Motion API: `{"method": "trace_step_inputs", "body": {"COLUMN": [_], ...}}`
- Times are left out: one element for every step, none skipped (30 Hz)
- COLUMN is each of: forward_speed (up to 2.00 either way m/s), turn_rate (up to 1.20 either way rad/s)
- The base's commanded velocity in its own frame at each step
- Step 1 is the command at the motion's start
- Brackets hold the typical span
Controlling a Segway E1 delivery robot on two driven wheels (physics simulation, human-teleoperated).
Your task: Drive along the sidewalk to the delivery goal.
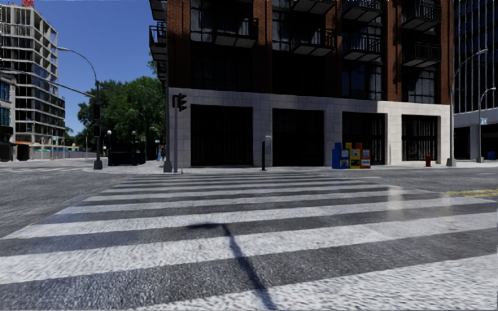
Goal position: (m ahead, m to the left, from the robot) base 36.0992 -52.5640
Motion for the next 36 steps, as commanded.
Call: {"method": "trace_step_inputs", "body": {"forward_speed": [1.64,1.64,1.64,1.64,1.64,1.64,1.64,1.64,1.64,1.64,1.64,1.64,1.64,1.64,1.64,1.64,1.64,1.64,1.64,1.64,1.64,1.65,1.65,1.65,1.66,1.68,1.68,1.72,1.75,1.77,1.77,1.78,1.78,1.79,1.79,1.79], "turn_rate": [0.0,0.0,0.0,0.0,0.0,0.0,0.0,0.0,0.0,0.0,0.0,0.0,0.0,0.0,0.0,0.0,0.0,0.0,0.0,0.0,0.0,0.0,0.0,0.0,0.0,0.0,0.0,0.0,0.0,0.0,0.0,0.0,0.0,0.0,0.0,0.0]}}
